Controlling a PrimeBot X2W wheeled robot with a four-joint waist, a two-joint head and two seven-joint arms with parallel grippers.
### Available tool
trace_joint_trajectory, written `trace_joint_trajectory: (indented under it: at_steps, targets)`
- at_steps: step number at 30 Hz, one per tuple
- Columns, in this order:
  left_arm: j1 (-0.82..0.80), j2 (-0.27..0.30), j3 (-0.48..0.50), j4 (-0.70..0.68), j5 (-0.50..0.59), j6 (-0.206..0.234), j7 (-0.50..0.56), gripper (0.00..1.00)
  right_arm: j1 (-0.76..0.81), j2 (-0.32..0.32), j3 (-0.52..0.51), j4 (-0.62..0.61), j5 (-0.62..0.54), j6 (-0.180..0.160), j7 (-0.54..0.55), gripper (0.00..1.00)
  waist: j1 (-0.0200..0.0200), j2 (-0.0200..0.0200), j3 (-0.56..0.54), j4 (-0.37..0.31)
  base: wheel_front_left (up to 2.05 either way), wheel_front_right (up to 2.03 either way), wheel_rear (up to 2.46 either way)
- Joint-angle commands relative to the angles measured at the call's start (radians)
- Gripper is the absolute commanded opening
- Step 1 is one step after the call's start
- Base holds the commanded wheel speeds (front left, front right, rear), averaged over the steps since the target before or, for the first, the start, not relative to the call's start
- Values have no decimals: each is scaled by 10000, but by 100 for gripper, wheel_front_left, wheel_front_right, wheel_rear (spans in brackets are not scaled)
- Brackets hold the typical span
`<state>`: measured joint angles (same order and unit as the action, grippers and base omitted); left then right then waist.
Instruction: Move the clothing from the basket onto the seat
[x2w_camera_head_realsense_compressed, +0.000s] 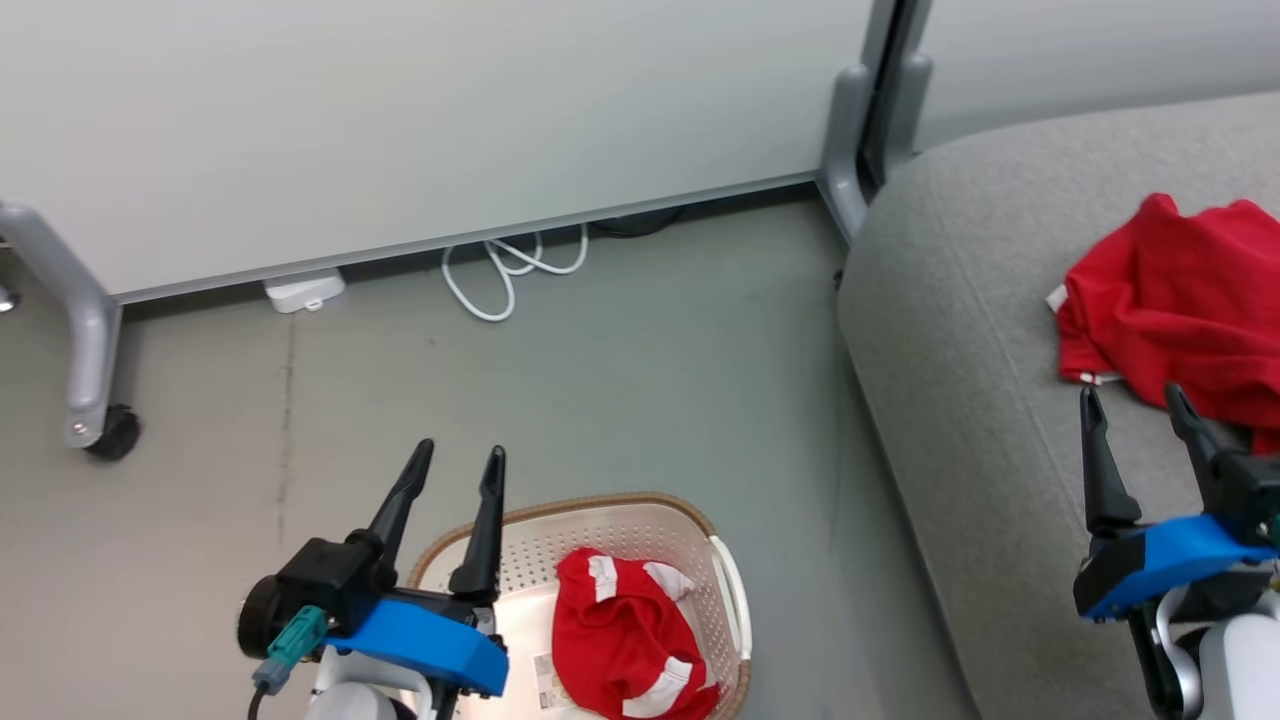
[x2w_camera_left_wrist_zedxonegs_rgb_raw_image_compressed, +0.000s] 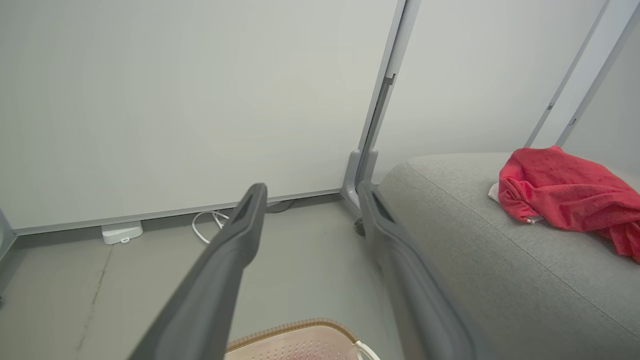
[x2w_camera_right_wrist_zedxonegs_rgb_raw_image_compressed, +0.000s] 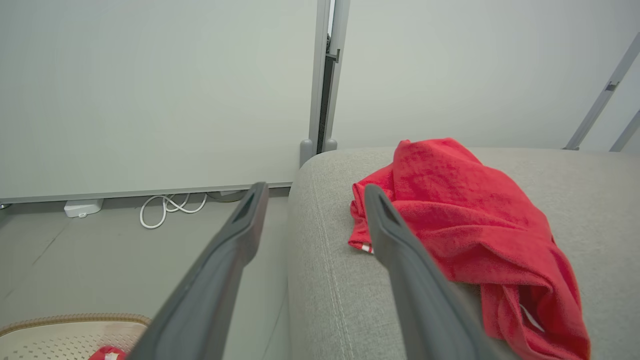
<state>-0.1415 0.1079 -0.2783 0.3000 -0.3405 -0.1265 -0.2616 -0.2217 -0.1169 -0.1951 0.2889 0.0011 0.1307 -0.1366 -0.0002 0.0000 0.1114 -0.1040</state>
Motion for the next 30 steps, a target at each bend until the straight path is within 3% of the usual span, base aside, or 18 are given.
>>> trace_joint_trajectory:
  at_steps: [1, 14, 30]
  targets:
    - [98, 10, 89, 27, 105, -54, -49, 100, 205, 37, -15, -149, -37, 1, 48, 100, 2, 0, -153, 231, 0, 0, 0]
    - [516, -74, 1063, 552, 341, -41, -49, 100, 1735, 618, 336, -1921, 38, 1, 450, 100, 2, 0, -746, 1279, 0, 0, 0]
    - [408, -107, 1500, 650, 283, -42, -49, 100, 1984, 671, 1022, -1886, 509, 1, 576, 100, 2, 0, -936, 1630, 0, 0, 0]
